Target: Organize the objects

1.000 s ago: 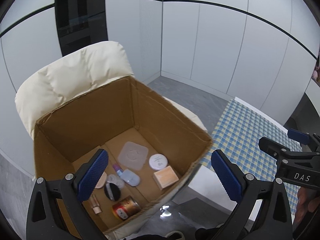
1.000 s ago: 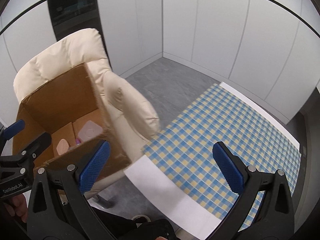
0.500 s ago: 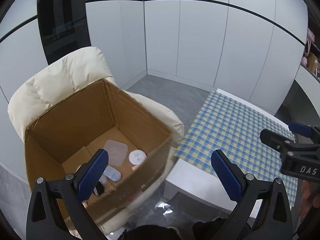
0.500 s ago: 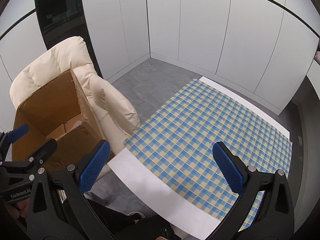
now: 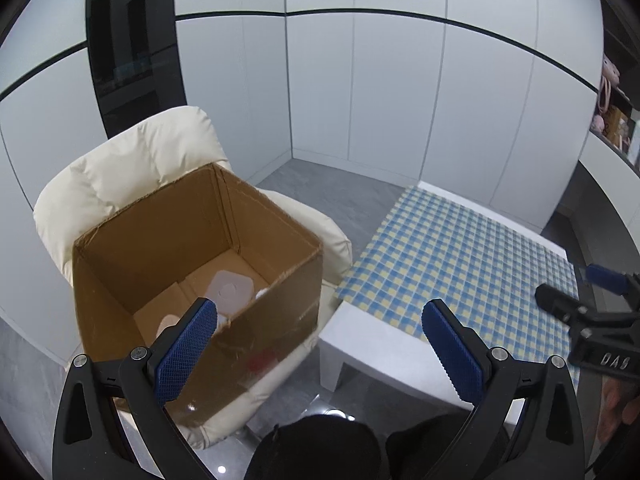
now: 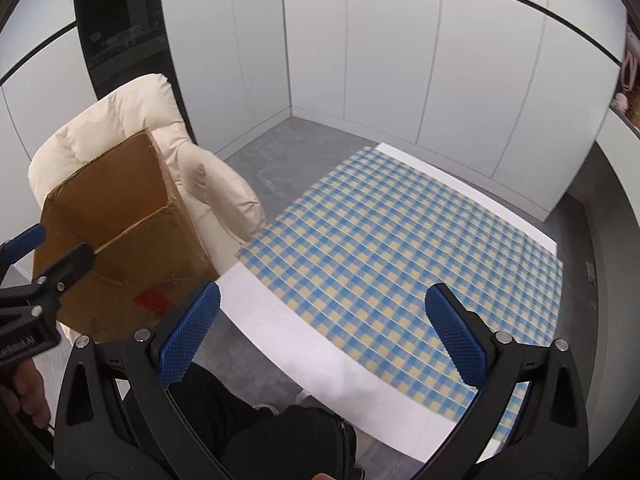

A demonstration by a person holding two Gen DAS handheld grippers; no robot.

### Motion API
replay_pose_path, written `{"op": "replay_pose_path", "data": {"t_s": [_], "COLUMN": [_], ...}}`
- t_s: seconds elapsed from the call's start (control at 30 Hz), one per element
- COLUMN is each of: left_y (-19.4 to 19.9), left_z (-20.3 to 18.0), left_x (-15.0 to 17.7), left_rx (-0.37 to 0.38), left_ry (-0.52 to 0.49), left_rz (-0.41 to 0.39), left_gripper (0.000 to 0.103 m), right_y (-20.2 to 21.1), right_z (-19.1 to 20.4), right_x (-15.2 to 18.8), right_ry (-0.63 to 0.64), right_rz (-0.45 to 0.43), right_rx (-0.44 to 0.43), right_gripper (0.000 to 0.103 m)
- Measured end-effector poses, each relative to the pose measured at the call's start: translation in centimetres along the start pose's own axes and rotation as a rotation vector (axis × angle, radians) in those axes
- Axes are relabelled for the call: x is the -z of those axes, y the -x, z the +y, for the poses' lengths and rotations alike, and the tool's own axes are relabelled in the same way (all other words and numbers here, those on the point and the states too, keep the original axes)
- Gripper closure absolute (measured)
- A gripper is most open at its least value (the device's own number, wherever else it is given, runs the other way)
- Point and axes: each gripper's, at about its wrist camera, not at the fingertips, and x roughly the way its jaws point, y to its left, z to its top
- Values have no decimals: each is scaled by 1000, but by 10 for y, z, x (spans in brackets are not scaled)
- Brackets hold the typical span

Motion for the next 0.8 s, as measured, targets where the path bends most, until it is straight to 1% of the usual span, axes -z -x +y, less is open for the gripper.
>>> {"op": "replay_pose_path", "data": {"t_s": [0.1, 0.33, 0.47, 0.57, 0.67, 0.8], "left_y": [5, 21, 30, 36, 38, 36], "left_z": [-4, -19, -23, -30, -35, -45], "left_x": [5, 18, 23, 28, 32, 34], "left_rx": [21, 34, 20, 11, 18, 25], "left_ry": [-10, -51, -45, -63, -76, -90], "left_rz": [14, 1, -8, -7, 0, 13], "left_gripper": [1, 0, 0, 0, 0, 0], "right_y": [13, 38, 53, 67, 71, 70], "right_z": [-10, -29, -37, -41, -38, -37], "right_x": [10, 32, 46, 53, 55, 59], "right_ry": [-20, -38, -62, -84, -71, -78], "right_rz": [-9, -20, -20, -52, -66, -47], "right_rx": [13, 23, 10, 12, 8, 7], "right_gripper": [0, 0, 0, 0, 0, 0]}}
